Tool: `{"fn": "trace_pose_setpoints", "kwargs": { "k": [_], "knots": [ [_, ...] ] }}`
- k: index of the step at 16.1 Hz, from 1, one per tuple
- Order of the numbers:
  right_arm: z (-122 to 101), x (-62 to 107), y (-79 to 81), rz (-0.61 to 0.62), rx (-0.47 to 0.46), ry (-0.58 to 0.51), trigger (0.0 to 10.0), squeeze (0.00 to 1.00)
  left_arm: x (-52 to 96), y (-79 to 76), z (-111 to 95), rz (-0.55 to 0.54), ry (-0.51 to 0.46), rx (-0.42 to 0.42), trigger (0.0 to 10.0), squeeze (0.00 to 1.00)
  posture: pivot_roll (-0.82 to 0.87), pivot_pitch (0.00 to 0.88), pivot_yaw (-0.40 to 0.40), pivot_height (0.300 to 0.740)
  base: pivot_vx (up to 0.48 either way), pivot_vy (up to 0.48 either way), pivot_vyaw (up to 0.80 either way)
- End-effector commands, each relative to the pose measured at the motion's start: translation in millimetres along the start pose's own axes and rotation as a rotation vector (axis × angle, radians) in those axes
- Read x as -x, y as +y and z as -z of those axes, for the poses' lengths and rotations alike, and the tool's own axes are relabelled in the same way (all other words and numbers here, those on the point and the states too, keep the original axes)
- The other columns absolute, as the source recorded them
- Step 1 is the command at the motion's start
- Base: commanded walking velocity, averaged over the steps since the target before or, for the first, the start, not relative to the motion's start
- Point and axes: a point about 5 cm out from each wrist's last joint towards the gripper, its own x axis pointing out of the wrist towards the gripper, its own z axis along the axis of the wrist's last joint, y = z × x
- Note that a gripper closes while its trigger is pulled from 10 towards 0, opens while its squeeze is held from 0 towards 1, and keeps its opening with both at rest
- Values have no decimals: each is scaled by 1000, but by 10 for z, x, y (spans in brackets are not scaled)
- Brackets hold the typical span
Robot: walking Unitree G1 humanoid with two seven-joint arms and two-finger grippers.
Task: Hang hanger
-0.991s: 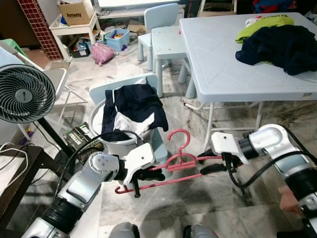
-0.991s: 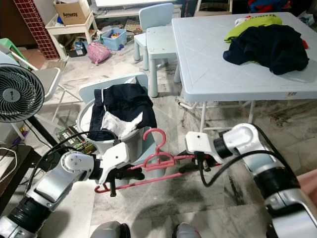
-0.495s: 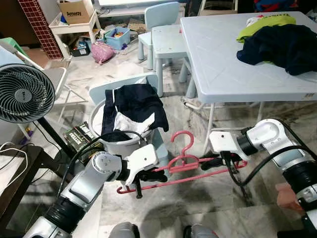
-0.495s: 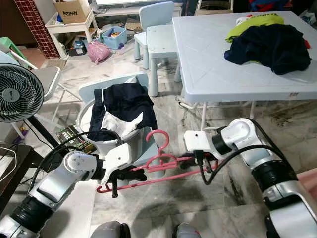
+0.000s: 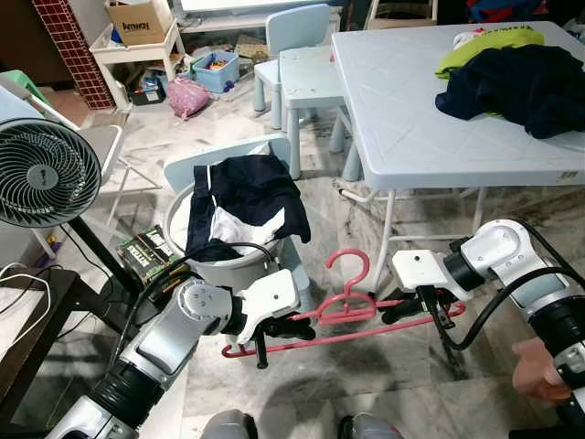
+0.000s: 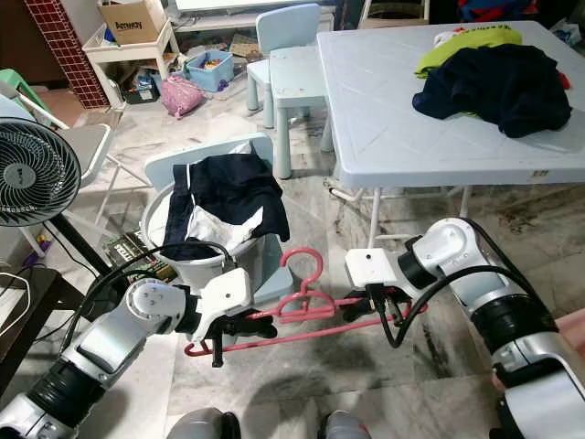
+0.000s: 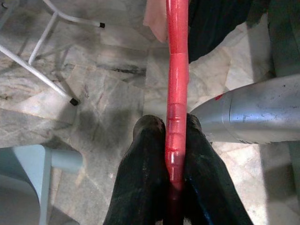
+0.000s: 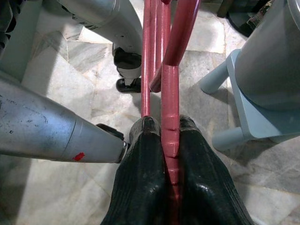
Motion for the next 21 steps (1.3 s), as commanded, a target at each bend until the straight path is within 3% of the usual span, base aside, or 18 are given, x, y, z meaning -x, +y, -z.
{"fn": "trace_pose_setpoints", "kwargs": {
  "k": [1,2,3,4,5,6,8,10,12,14,16,19,20,21],
  "knots": [
    [75,78,20,-34,-9,73,0,0,96,93,27,-59,37,-18,10000,733,-27,25,64,740,0,0,0],
    [75,78,20,-34,-9,73,0,0,96,93,27,-59,37,-18,10000,733,-27,25,64,740,0,0,0],
    [75,77,2,-13,-5,77,0,0,104,99,35,-67,47,-17,10000,1000,-27,25,64,740,0,0,0],
    [76,72,-63,58,-2,77,0,0,106,137,38,-111,44,-25,10000,1000,-22,20,60,740,0,0,0],
    [43,71,-247,280,-4,44,0,0,119,237,4,-238,-4,-11,10000,1000,-20,23,62,740,0,0,0],
    [43,71,-247,280,-4,44,0,0,119,237,4,-238,-4,-11,10000,1000,-20,23,62,740,0,0,0],
    [8,66,-340,479,-40,-30,0,0,157,297,-126,-377,-111,29,10000,1000,-16,32,67,740,0,0,0],
    [10,79,-383,625,-90,-96,0,0,203,305,-224,-464,-193,77,10000,1000,-13,31,63,740,0,0,0],
    [55,37,-428,872,-239,-235,0,0,259,260,-352,-583,-353,224,10000,1000,-4,22,57,740,0,0,0],
    [108,-29,-415,1058,-326,-303,0,0,299,289,-382,-680,-438,330,10000,1000,3,21,57,740,0,0,0],
    [88,-27,-414,1122,-356,-347,0,0,303,292,-377,-704,-454,364,10000,1000,4,28,56,740,0,0,0],
    [-2,100,-426,1367,-421,-496,0,0,296,291,-406,-776,-489,400,10000,1000,-1,35,58,740,0,0,0],
    [14,158,-391,1466,-505,-570,1216,0,294,303,-377,-836,-485,440,10000,1000,-4,33,56,740,0,0,0],
    [44,176,-358,1521,-523,-552,10000,0,293,308,-347,-858,-501,491,10000,1000,-9,32,57,740,0,0,0]
  ]
}}
